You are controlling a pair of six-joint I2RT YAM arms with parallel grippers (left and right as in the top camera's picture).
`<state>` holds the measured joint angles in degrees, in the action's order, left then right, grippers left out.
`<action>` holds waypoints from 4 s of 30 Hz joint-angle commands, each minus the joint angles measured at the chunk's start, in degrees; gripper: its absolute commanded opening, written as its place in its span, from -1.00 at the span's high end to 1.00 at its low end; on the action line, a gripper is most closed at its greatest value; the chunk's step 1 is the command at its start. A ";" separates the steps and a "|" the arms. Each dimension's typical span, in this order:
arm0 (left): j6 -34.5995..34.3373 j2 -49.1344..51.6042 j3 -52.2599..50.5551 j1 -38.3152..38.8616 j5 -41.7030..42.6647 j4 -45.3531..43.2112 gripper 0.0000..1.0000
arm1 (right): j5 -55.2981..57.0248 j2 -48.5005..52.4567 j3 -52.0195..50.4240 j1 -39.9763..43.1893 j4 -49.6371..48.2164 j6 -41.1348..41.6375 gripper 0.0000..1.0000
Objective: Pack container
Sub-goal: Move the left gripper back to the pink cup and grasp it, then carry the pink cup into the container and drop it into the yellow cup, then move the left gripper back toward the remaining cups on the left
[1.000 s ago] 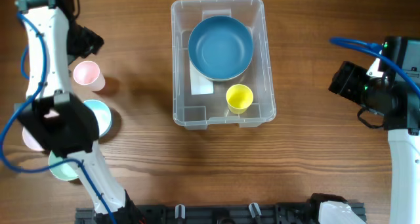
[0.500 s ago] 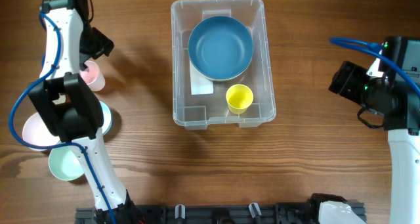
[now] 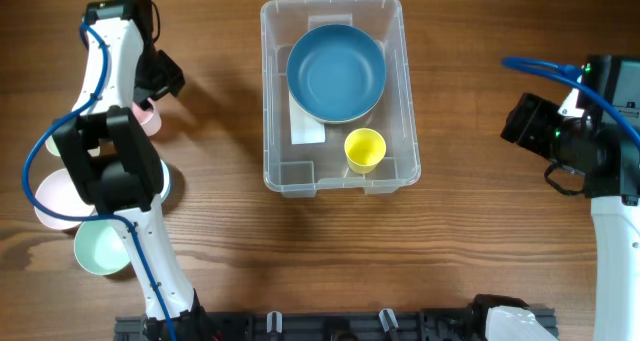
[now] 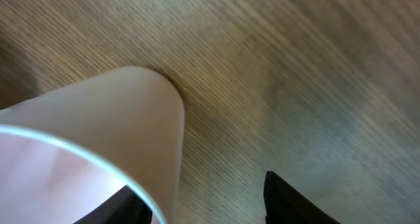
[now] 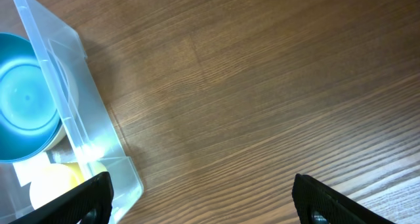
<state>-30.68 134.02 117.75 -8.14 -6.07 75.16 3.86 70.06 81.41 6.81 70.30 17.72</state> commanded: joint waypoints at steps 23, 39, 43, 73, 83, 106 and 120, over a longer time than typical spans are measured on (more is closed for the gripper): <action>-1.51 -29.62 -0.74 39.08 0.24 -0.74 0.93 | -2.29 2.16 -0.15 5.97 -0.59 0.48 -0.79; -9.03 -15.52 -0.76 52.43 13.97 -4.79 0.92 | -7.39 2.36 -0.15 12.13 0.09 0.28 -0.79; -9.01 -13.86 -0.76 52.68 13.94 -3.37 0.92 | -7.39 2.36 -0.15 12.13 0.09 0.26 -0.79; -4.24 -24.28 -2.27 -13.35 -2.80 6.54 -0.98 | -7.39 2.38 -0.15 12.13 0.07 -0.81 -0.79; -2.54 -8.22 -2.27 -19.61 -2.16 4.59 -0.96 | -7.39 2.38 -0.15 12.13 0.09 -1.05 -0.78; -2.51 -3.39 -2.32 -19.56 -2.19 -1.03 0.45 | -7.37 2.38 -0.15 12.13 0.28 -1.18 -0.78; -2.10 -3.43 -2.36 -19.37 -2.12 -1.62 0.92 | -7.37 2.38 -0.15 12.13 0.31 -1.22 -0.78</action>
<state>-33.28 129.97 115.66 -27.70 -8.29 73.47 -2.81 72.12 81.41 18.65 70.54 17.61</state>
